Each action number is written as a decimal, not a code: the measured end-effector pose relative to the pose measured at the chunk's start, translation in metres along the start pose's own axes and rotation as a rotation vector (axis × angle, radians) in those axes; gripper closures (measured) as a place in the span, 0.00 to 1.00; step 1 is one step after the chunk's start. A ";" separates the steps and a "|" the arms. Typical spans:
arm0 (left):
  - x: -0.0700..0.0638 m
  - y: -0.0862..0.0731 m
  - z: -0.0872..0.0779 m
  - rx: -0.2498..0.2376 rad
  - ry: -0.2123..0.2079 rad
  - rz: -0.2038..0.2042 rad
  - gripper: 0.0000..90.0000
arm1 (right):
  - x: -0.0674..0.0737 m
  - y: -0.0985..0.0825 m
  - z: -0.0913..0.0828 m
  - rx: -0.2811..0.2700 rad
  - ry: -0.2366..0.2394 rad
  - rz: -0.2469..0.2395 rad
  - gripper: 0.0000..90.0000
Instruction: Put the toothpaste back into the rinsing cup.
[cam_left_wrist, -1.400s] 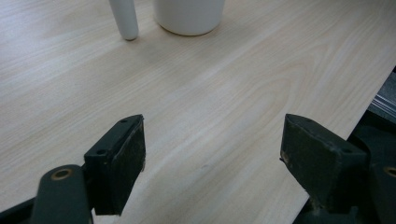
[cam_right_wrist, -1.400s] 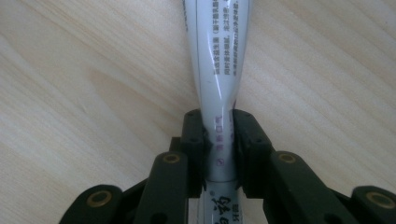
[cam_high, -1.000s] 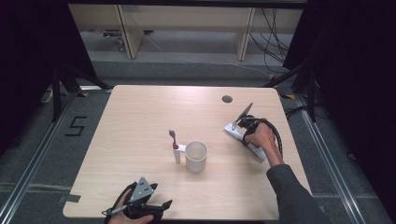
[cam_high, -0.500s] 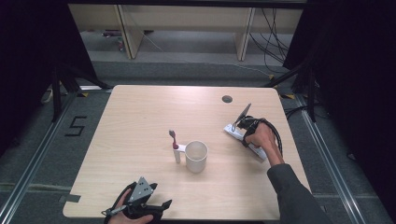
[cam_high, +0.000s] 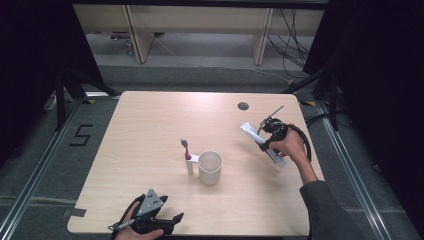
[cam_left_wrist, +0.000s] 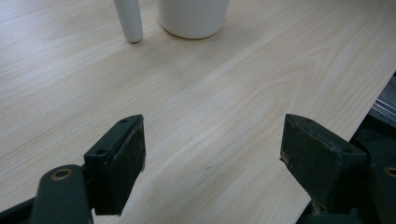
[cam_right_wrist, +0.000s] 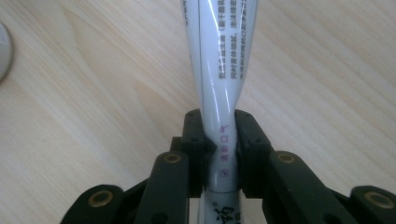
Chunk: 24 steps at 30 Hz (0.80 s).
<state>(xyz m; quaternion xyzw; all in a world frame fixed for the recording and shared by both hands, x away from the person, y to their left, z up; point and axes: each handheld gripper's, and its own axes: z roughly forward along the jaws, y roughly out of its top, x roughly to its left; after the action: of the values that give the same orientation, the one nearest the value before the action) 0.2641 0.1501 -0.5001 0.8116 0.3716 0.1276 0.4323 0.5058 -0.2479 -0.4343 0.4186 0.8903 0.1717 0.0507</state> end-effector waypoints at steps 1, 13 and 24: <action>0.000 0.000 0.000 0.000 -0.002 -0.001 0.24 | 0.000 0.000 0.000 0.000 0.000 0.000 0.85; 0.002 0.000 0.001 0.003 0.000 0.001 0.24 | 0.009 -0.002 -0.018 -0.161 0.093 0.010 0.85; 0.002 0.000 0.001 -0.005 0.004 -0.011 0.24 | 0.017 -0.004 -0.034 -0.368 0.135 0.004 0.85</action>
<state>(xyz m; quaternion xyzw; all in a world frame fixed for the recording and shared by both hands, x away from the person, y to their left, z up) 0.2659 0.1511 -0.5009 0.8083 0.3765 0.1276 0.4342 0.4833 -0.2463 -0.4027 0.3917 0.8444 0.3594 0.0663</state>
